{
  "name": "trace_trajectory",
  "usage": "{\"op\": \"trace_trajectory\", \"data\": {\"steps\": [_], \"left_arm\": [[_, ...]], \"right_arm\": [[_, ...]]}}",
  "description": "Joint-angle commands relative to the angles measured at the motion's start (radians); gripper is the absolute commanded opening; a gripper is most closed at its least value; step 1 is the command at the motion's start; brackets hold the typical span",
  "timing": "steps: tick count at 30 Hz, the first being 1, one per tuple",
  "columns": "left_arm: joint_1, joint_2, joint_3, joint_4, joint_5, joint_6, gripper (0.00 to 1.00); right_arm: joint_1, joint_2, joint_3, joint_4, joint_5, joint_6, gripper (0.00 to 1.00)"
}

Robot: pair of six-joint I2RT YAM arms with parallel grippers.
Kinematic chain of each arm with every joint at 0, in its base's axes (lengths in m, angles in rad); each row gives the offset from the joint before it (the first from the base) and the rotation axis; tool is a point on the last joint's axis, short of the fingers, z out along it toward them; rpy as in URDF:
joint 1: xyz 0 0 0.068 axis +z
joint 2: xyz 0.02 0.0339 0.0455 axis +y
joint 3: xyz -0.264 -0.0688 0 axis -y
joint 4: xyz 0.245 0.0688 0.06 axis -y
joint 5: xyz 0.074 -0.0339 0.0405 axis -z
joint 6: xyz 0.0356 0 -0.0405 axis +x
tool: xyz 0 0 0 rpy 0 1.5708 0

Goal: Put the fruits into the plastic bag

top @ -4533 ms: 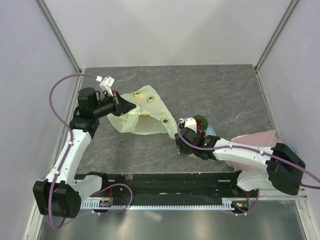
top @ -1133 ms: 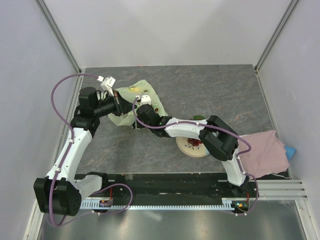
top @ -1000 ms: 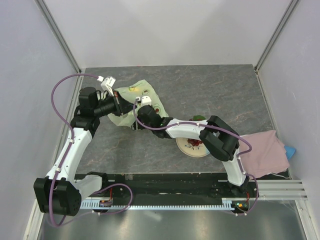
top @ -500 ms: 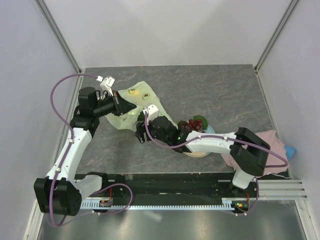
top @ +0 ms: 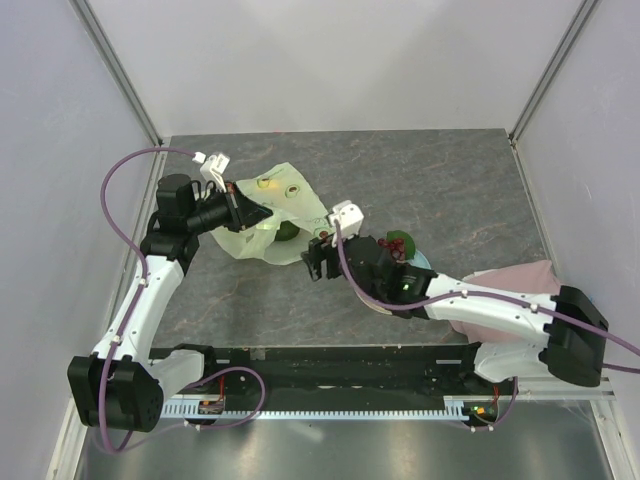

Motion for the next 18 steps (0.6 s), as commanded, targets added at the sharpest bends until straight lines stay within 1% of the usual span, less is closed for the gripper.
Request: {"op": "trace_trajectory", "data": {"steps": [1, 2, 3, 6, 7, 9, 12, 16, 18], "left_arm": [[0.005, -0.005, 0.024, 0.015, 0.009, -0.005, 0.01], [0.005, -0.005, 0.024, 0.015, 0.009, -0.006, 0.02], [0.005, -0.005, 0.024, 0.015, 0.01, -0.006, 0.01], [0.005, -0.005, 0.024, 0.013, 0.006, -0.005, 0.02], [0.005, -0.005, 0.024, 0.015, 0.006, -0.005, 0.02], [0.005, -0.004, 0.024, 0.013, 0.006, -0.006, 0.02], [0.005, -0.005, 0.024, 0.013, 0.006, -0.006, 0.02], [0.005, -0.007, 0.024, 0.015, 0.006, -0.006, 0.02], [0.005, -0.007, 0.024, 0.015, 0.006, -0.008, 0.02]], "right_arm": [[-0.175, -0.094, -0.003, -0.278, 0.157, 0.136, 0.75], [-0.223, -0.129, -0.022, -0.315, 0.131, 0.162, 0.72], [-0.307, -0.148, -0.058, -0.327, 0.071, 0.206, 0.7], [-0.394, -0.217, -0.118, -0.363, 0.028, 0.259, 0.67], [-0.408, -0.229, -0.126, -0.374, 0.02, 0.269, 0.67], [-0.443, -0.26, -0.155, -0.401, 0.014, 0.305, 0.62], [-0.483, -0.272, -0.183, -0.426, -0.003, 0.335, 0.59], [-0.51, -0.295, -0.204, -0.449, -0.037, 0.384, 0.54], [-0.515, -0.305, -0.218, -0.463, -0.043, 0.397, 0.53]]}}
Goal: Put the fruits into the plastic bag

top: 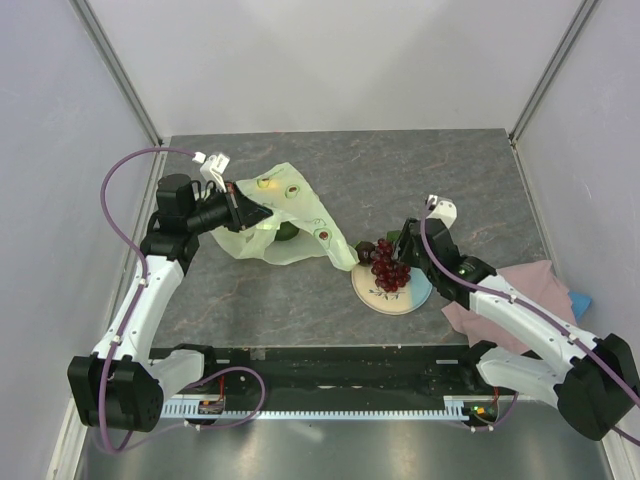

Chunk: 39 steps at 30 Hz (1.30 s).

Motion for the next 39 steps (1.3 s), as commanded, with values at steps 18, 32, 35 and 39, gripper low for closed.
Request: {"op": "trace_trajectory", "data": {"steps": [18, 32, 35, 39], "left_arm": [[0.005, -0.01, 0.024, 0.016, 0.005, -0.006, 0.02], [0.005, -0.01, 0.024, 0.015, 0.003, -0.005, 0.01], [0.005, -0.011, 0.024, 0.015, 0.003, -0.005, 0.01], [0.005, -0.011, 0.024, 0.015, 0.003, -0.005, 0.02]], "right_arm": [[-0.023, -0.041, -0.071, 0.042, -0.116, 0.162, 0.47], [-0.023, -0.026, -0.083, 0.072, -0.121, 0.175, 0.38], [-0.025, -0.032, -0.086, 0.072, -0.122, 0.179, 0.33], [-0.023, -0.044, -0.089, 0.069, -0.124, 0.182, 0.21]]}}
